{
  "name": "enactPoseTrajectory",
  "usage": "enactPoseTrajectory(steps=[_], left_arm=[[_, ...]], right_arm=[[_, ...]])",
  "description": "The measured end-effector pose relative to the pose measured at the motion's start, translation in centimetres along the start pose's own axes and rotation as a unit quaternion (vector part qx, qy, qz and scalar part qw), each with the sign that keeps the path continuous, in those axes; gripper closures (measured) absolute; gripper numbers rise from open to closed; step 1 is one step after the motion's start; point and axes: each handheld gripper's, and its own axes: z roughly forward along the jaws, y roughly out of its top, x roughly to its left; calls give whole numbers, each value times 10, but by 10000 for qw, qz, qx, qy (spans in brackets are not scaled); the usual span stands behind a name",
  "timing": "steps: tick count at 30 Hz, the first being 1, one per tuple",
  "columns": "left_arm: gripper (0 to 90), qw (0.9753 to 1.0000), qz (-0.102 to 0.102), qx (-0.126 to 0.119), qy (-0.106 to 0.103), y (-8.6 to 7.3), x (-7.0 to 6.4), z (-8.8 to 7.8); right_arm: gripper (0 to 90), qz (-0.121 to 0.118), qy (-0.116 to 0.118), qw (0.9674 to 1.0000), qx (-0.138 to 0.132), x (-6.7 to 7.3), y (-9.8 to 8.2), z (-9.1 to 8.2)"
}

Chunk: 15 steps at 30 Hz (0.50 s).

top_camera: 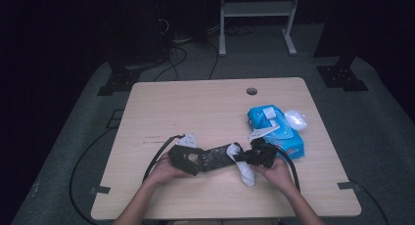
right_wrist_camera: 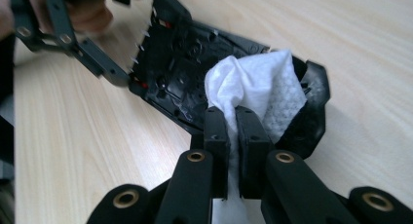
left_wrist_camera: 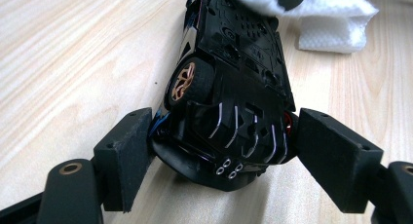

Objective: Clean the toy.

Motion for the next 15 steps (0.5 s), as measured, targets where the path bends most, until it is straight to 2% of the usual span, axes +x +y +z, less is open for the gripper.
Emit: enactPoseTrajectory(steps=[6, 15], left_arm=[[227, 9995, 281, 11, 130, 1, -4, -1], [227, 9989, 439, -18, 178, 1, -8, -1]], right_arm=[[848, 108, 101, 9999, -81, 0, -4, 2], [850, 145, 165, 9997, -101, 0, -8, 1]])
